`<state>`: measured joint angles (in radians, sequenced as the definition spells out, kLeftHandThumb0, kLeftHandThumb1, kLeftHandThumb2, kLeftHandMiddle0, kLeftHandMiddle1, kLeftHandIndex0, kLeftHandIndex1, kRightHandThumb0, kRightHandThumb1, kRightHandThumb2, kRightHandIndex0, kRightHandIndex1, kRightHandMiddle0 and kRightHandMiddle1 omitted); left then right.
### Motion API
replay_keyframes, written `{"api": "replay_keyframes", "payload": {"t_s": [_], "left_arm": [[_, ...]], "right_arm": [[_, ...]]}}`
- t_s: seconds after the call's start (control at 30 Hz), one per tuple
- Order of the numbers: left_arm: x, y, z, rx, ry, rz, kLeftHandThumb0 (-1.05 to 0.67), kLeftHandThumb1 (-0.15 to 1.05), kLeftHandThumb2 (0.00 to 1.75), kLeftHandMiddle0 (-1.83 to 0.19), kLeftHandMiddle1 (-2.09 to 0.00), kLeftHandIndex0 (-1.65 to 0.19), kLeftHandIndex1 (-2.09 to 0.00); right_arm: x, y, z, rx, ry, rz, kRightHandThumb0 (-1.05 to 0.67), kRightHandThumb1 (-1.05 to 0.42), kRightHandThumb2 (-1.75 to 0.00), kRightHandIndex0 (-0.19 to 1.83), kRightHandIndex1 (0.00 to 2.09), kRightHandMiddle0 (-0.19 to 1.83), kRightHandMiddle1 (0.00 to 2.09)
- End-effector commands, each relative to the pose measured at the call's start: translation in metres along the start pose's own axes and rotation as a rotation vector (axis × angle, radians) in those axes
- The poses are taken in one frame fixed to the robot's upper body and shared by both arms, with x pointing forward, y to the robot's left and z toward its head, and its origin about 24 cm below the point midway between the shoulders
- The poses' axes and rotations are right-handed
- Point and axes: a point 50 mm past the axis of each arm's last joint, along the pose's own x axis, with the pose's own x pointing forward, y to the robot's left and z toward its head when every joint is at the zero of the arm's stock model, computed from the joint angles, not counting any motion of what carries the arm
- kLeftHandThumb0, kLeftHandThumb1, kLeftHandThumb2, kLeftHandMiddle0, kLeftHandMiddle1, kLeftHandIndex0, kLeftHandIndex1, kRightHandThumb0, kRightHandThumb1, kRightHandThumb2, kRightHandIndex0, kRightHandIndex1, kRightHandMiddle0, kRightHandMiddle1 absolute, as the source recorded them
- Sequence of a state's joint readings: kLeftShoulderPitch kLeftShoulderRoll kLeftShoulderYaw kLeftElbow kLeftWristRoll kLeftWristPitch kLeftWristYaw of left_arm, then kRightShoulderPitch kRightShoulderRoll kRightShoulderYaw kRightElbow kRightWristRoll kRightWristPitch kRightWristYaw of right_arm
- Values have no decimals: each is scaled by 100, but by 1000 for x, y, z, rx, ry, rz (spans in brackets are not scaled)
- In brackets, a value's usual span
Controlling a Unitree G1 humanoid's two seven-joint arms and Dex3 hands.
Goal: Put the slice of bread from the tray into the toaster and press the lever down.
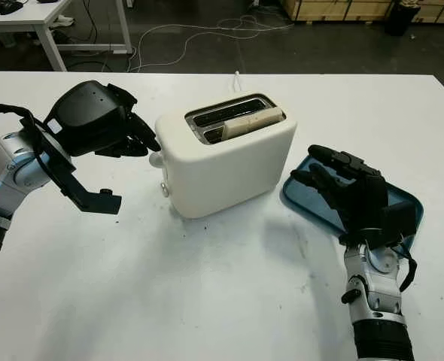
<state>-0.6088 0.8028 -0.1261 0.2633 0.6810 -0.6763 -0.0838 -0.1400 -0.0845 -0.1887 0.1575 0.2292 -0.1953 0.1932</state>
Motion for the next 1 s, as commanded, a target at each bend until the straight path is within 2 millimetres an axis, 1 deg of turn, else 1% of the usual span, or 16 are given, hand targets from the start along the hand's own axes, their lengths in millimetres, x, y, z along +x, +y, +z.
{"api": "replay_keyframes", "payload": {"t_s": [0.0, 0.17, 0.33, 0.57, 0.63, 0.83, 0.97], "left_arm": [[-2, 0, -2, 7, 7, 0, -39, 88, 0, -86, -149, -128, -2], [-1, -6, 0, -10, 6, -17, -40, 89, 0, -89, -138, -129, -1], [-1, -7, 1, -7, -2, -17, -40, 88, 0, -89, -137, -129, -1], [0, -12, 3, -6, -2, -22, -41, 86, 0, -91, -141, -130, -1], [1, -15, 3, -17, -2, -32, -40, 87, 0, -92, -137, -130, -1], [3, -33, 7, -80, -8, -82, -40, 89, 1, -89, -140, -131, -1], [5, -46, 9, -107, -13, -95, -40, 86, 0, -89, -143, -132, -1]], "right_arm": [[-1, 0, 0, 14, 5, -6, -40, -89, 0, 131, 0, 113, 0], [-2, -1, -1, 18, 2, -4, -40, -89, 0, 131, 0, 113, 0], [-2, -2, 0, 13, -2, -4, -41, -90, 0, 131, 0, 113, 0], [-2, -2, 0, -6, 5, -12, -42, -89, 0, 131, 0, 114, 0], [-2, -2, 0, -1, 5, -14, -41, -89, 0, 131, 0, 113, 0], [-3, -4, 0, -3, 6, -20, -42, -89, 0, 131, 0, 113, 0], [-4, -4, 0, -6, 3, -21, -42, -89, 0, 131, 0, 113, 0]]}}
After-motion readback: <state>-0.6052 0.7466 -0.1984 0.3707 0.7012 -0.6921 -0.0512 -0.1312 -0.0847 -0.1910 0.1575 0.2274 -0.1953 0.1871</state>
